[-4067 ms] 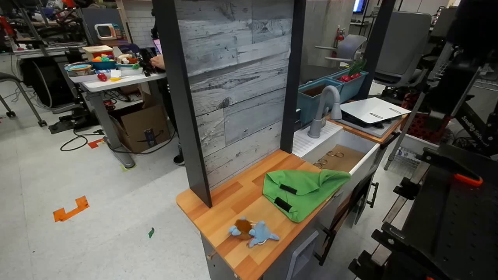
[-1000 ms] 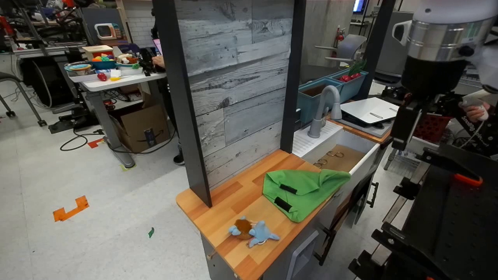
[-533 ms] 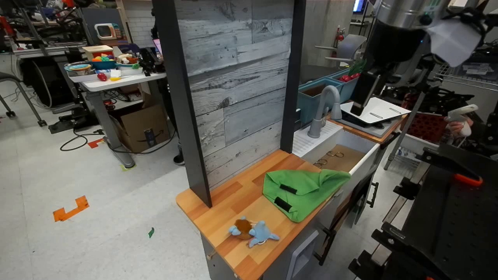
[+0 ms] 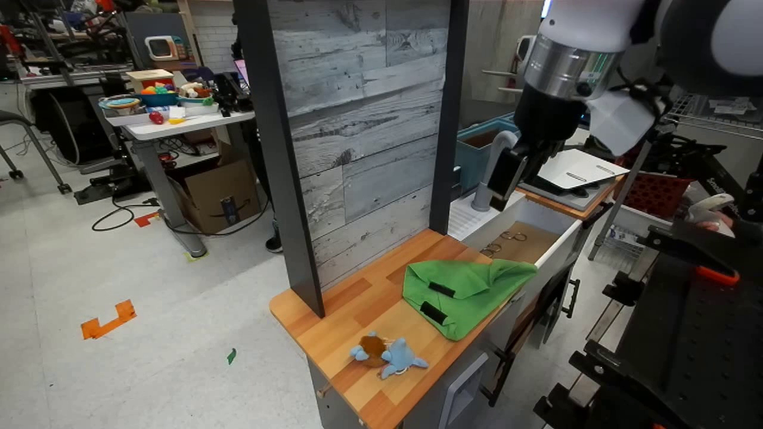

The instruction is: Unfold the green towel

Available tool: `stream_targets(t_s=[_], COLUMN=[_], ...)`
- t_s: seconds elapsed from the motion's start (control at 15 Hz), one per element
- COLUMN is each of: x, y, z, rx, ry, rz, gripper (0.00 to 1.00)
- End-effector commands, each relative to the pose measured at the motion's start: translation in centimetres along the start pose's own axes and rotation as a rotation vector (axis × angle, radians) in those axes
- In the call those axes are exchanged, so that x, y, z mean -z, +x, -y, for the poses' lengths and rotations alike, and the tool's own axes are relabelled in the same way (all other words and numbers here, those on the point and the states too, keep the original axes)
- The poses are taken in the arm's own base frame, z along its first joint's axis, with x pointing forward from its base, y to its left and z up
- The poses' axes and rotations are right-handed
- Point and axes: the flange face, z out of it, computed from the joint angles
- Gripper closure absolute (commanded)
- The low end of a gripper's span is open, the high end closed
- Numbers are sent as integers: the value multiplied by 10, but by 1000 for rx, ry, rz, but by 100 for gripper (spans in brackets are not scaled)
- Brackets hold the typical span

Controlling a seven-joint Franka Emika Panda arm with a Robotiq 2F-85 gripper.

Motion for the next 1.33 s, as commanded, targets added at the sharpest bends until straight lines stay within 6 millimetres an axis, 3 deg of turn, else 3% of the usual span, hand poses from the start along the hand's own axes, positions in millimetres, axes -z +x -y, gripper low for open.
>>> stream_targets(t_s=[0.0,0.53,1.27], x=[-45,-105,-153], y=[10,27,-7], z=[14,27,41], rx=[-5,-34,6], ry=[60,91,69], rz=[29,87,176], gripper=[0,0,0])
